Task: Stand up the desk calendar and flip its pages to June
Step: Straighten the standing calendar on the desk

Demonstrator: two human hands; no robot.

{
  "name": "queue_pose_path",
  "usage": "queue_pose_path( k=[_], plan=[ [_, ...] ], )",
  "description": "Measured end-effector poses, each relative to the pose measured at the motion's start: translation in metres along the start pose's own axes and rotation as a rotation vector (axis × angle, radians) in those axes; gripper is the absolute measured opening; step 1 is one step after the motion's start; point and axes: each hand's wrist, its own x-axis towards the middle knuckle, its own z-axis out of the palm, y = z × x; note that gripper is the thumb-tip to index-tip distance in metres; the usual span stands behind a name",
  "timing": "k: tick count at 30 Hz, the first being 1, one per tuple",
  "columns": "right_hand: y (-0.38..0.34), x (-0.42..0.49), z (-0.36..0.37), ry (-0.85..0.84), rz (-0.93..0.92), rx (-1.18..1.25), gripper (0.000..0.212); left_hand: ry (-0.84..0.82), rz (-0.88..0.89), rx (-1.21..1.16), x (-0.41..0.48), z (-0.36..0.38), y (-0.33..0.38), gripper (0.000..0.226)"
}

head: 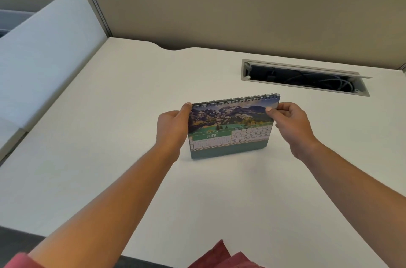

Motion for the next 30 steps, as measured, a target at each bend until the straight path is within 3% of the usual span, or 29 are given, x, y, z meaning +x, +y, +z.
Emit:
queue_pose_path(
  k=[4,13,17,25,30],
  plan=[
    [0.004,0.001,-0.002,0.008,-0.022,0.004,0.025,-0.022,0.01,0.032,0.001,0.002,0.004,0.034],
    [0.004,0.009,-0.001,-0.018,-0.069,-0.08,0.022,-0.084,0.028,0.026,0.009,0.005,0.002,0.052],
    [0.001,0.015,0.002,-0.073,-0.013,-0.128,0.036,-0.08,-0.081,0.07,0.012,0.01,0.003,0.063],
    [0.002,0.013,0.006,-0.123,-0.003,-0.23,0.058,-0.091,-0.126,0.114,0.014,0.011,0.005,0.075],
    [0.003,0.011,0.004,-0.147,0.008,-0.242,0.059,-0.118,-0.136,0.149,0.015,0.013,0.006,0.085]
  ],
)
